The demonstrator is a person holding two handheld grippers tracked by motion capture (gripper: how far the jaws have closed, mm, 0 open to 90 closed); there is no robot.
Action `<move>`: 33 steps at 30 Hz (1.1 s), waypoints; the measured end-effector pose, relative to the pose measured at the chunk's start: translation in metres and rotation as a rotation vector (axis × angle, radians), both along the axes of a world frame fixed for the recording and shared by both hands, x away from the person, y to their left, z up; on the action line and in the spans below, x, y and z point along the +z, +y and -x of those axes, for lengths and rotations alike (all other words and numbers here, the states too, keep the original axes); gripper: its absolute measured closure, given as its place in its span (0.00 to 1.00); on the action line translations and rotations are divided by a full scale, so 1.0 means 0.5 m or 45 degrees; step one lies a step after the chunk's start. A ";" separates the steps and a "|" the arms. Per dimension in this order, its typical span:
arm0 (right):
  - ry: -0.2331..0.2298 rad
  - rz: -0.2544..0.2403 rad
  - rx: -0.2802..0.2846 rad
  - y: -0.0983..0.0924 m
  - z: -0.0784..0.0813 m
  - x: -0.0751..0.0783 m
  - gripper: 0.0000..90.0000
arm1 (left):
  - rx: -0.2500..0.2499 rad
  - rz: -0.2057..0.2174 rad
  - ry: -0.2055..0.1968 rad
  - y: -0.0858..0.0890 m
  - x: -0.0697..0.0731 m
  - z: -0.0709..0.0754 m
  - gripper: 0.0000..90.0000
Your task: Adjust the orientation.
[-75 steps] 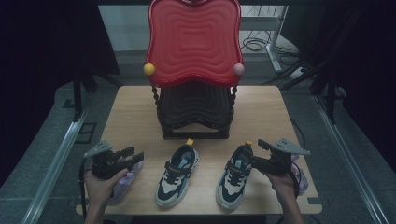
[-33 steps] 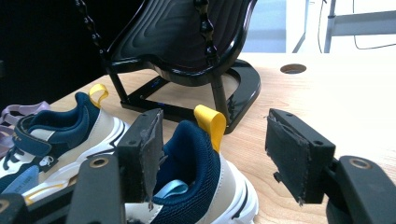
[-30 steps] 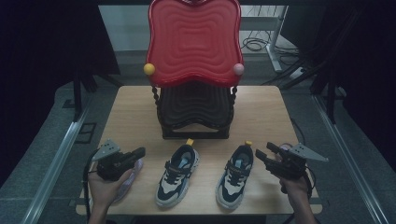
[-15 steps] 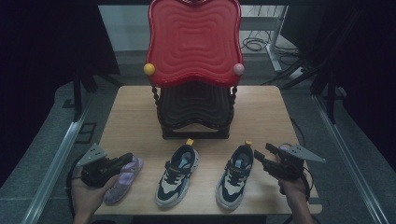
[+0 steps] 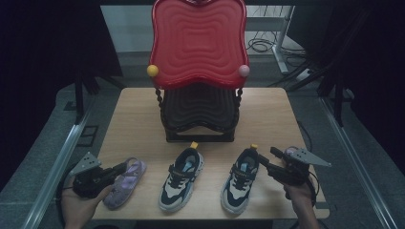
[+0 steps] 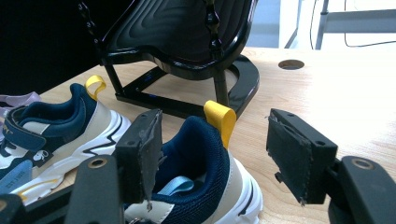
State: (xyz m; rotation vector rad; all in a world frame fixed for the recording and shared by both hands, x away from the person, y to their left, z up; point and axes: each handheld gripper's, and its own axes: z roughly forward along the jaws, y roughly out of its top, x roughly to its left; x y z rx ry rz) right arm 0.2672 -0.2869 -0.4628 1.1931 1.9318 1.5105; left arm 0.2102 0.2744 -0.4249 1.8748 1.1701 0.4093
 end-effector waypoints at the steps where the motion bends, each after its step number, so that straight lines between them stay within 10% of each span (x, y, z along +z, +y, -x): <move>1: 0.000 0.000 0.000 0.000 0.000 0.000 0.41 | 0.005 -0.006 0.003 0.003 -0.001 0.003 1.00; 33: 0.021 0.028 -0.022 0.000 0.003 -0.012 0.40 | 0.021 -0.036 0.218 0.029 -0.109 0.031 1.00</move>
